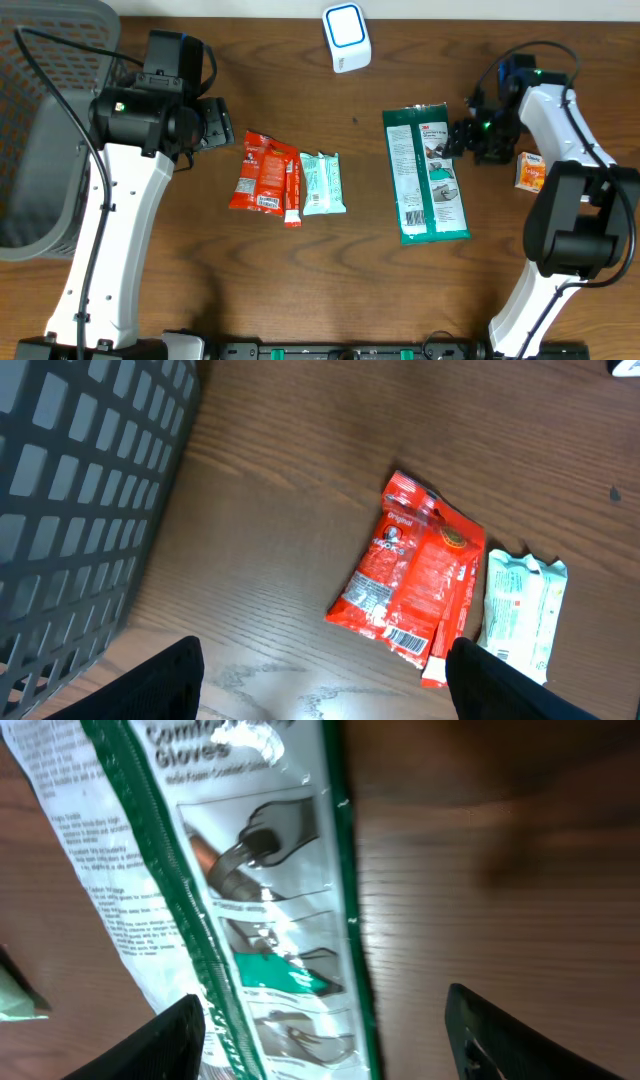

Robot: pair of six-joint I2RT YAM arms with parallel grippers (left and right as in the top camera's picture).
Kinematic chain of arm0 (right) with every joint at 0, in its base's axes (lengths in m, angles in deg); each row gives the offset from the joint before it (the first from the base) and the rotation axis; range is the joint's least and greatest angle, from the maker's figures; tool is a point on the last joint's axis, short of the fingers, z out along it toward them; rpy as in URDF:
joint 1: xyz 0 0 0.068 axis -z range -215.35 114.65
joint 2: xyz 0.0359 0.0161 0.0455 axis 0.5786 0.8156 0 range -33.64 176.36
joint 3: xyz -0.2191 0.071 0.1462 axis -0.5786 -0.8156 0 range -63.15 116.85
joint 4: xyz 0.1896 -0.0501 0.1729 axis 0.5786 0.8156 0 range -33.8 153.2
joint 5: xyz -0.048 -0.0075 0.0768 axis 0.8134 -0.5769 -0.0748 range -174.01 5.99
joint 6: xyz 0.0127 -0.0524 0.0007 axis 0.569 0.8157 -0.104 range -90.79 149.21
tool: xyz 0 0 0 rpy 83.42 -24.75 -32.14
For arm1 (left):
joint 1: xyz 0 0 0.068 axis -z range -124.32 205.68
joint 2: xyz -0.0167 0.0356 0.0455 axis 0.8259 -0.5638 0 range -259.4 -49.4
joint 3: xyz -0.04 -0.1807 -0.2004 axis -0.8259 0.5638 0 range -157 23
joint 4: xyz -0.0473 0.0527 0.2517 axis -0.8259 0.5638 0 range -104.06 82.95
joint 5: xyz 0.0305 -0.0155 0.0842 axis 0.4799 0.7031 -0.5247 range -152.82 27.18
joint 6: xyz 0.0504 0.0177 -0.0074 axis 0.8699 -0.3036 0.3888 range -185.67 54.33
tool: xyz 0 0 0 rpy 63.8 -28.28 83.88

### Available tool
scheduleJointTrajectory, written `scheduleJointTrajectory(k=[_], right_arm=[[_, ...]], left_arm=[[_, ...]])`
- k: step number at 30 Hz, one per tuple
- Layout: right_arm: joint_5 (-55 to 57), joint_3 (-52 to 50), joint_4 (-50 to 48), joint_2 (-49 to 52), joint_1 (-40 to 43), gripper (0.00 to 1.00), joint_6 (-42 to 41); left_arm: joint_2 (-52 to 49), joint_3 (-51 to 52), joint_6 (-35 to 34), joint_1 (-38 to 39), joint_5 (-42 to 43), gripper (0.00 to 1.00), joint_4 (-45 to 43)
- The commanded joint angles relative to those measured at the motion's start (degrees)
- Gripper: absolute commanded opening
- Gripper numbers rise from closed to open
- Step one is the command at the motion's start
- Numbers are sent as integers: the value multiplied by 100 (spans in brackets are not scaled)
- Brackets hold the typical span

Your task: Scan the item barcode

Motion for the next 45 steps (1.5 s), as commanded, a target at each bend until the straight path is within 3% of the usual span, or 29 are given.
scheduleJointTrajectory(k=[1, 7, 11, 22, 30, 32, 33, 34, 39, 42, 43, 45], right_arm=[[-232, -411, -160, -15, -144, 73, 24], [-496, -1082, -595, -17, -396, 69, 33], [-841, -1073, -437, -52, -564, 65, 566], [-833, -942, -450, -72, -188, 71, 560], [-1287, -944, -466, -72, 280, 76, 632], [-1283, -944, -466, -72, 328, 77, 632], [-1283, -944, -463, -72, 348, 77, 632], [-1283, -944, -461, -72, 354, 77, 632], [-1309, -944, -463, -72, 348, 75, 695], [-1554, -946, -461, -72, 361, 73, 859], [-1705, -946, -459, -72, 363, 72, 938], [-1908, -953, -450, -72, 363, 71, 1036]], left_arm=[[7, 24, -76, -9, -70, 78, 17], [7, 24, -76, -9, -70, 78, 17], [7, 24, -74, -9, -70, 78, 17], [7, 24, -101, -9, -50, 78, 4], [9, 22, -118, -9, 96, 78, -710], [9, 24, -114, -9, 647, 98, -702], [-11, 24, -111, -9, 1012, 98, -748], [-79, 24, 74, 42, 1646, 92, -835], [-525, 24, 643, 420, 2656, 37, -944], [-988, 24, 872, 754, 3001, 19, -984], [-1141, 24, 949, 857, 3115, 8, -1014], [-1475, 24, 970, 1062, 3287, 7, -1132]])
